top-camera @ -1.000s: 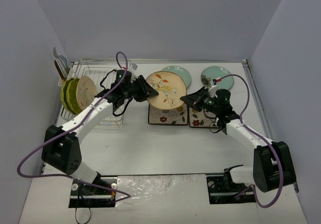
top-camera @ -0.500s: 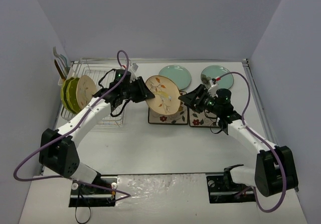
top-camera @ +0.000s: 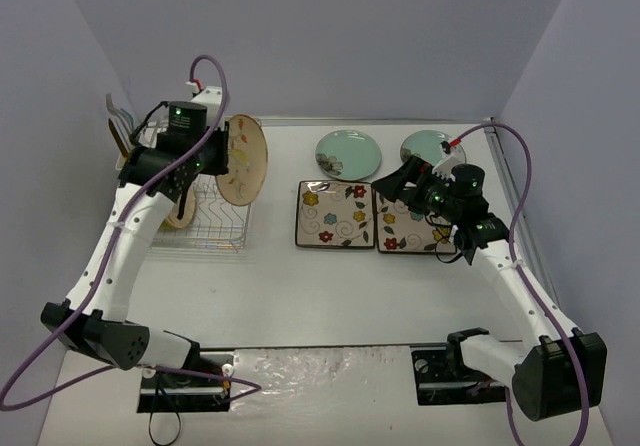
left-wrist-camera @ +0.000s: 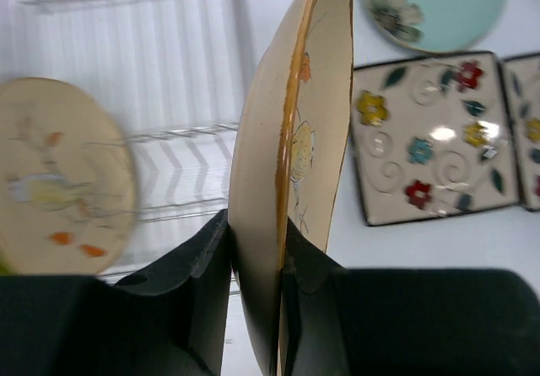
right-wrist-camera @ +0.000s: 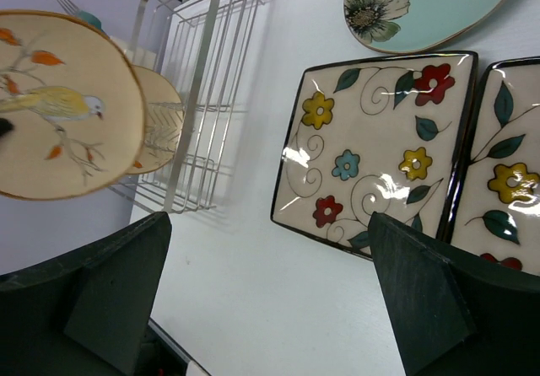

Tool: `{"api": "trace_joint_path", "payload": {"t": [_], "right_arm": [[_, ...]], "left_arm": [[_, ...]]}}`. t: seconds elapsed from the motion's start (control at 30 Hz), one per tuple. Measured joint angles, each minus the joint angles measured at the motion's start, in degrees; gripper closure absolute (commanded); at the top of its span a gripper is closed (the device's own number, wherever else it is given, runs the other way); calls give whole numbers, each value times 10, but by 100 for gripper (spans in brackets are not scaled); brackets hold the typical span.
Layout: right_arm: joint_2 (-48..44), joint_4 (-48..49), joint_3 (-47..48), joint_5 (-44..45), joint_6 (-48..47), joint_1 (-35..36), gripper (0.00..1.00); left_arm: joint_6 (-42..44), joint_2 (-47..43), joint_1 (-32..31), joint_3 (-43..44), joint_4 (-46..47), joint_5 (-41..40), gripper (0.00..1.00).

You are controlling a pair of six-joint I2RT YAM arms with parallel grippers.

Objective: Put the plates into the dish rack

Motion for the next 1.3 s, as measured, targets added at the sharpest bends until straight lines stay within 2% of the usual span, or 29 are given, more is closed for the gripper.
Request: {"api": "trace_joint_path", "payload": {"t": [0.13, 0.3, 0.5, 0.8, 1.2, 1.3], "right_arm": [[-3, -20, 4, 9, -19, -1, 0], [-3, -37, 4, 12, -33, -1, 0], [4, -42, 4, 14, -44, -3, 0], [5, -44, 4, 14, -50, -11, 0], [6, -44, 4, 15, -58, -16, 0], [6, -44, -1, 18, -58, -16, 0]], "left_arm": [[82, -8, 47, 41, -29, -72, 100], [160, 13, 106, 51, -47, -136, 100], [224, 66, 143, 51, -52, -163, 100], [241, 120, 164, 51, -35, -161, 100], [225, 162, 169, -27, 23, -134, 100], [219, 162, 169, -52, 35, -132, 89]]}}
